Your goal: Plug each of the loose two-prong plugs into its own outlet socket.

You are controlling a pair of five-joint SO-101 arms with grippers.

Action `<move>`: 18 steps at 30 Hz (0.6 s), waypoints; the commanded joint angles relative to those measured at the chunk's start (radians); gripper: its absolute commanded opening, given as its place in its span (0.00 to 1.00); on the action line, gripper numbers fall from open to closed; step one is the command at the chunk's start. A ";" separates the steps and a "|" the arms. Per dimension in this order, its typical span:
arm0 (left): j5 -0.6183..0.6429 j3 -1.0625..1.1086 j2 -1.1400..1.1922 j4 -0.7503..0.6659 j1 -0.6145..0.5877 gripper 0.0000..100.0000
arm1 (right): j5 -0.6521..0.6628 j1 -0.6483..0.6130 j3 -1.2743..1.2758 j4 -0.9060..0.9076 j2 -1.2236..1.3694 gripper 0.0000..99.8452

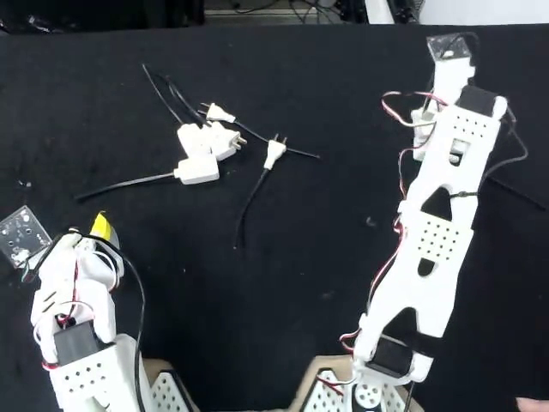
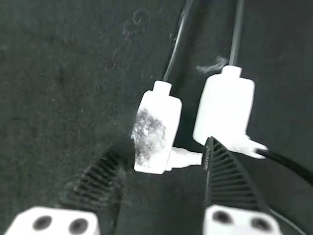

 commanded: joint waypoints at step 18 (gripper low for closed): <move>0.008 -0.044 -0.009 -0.023 -0.010 0.19 | -0.181 -0.133 -0.272 0.256 -0.122 0.21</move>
